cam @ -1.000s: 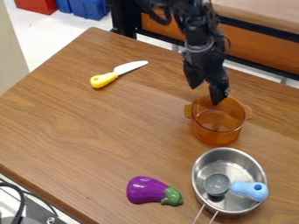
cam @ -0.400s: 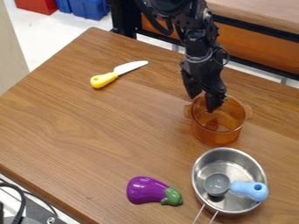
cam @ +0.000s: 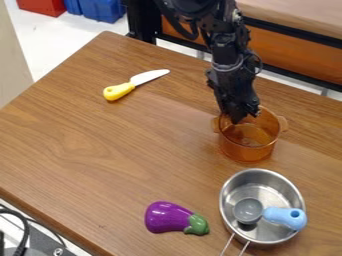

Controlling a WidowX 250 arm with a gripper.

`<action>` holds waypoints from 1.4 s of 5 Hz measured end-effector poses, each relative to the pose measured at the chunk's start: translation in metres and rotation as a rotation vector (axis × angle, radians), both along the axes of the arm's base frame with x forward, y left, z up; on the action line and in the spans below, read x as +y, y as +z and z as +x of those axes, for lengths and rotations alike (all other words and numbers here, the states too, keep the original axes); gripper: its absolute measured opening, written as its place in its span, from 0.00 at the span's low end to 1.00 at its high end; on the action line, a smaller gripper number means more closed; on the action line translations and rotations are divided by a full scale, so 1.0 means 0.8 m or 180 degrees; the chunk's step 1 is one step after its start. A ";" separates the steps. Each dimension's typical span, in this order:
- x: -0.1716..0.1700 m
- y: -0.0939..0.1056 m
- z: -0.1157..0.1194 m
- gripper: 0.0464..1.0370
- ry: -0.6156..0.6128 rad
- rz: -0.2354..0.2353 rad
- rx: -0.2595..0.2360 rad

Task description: Move the cup to the left side of the table

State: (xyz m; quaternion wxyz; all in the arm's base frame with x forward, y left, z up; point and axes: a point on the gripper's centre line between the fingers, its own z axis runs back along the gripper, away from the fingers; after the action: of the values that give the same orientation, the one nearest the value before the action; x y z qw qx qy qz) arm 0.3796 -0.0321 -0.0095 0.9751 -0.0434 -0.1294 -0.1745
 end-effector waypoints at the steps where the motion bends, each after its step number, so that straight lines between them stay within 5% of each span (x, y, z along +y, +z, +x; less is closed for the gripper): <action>1: 0.006 0.000 0.001 0.03 0.0129 -0.0065 0.0003; 2: 0.023 0.005 -0.002 0.01 0.0276 -0.0158 0.0099; 3: 0.059 0.042 0.002 0.01 0.0422 -0.0201 -0.0118; 4: 0.106 0.054 -0.017 0.01 0.0490 -0.0248 -0.0045; 6: 0.191 0.057 -0.104 0.01 0.0168 -0.0260 -0.0092; 7: 0.222 0.045 -0.130 0.01 0.0052 -0.0141 -0.0150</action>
State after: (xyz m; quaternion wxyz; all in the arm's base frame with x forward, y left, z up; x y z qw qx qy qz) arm 0.2753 0.1452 0.0263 0.9720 -0.0597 -0.1566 -0.1646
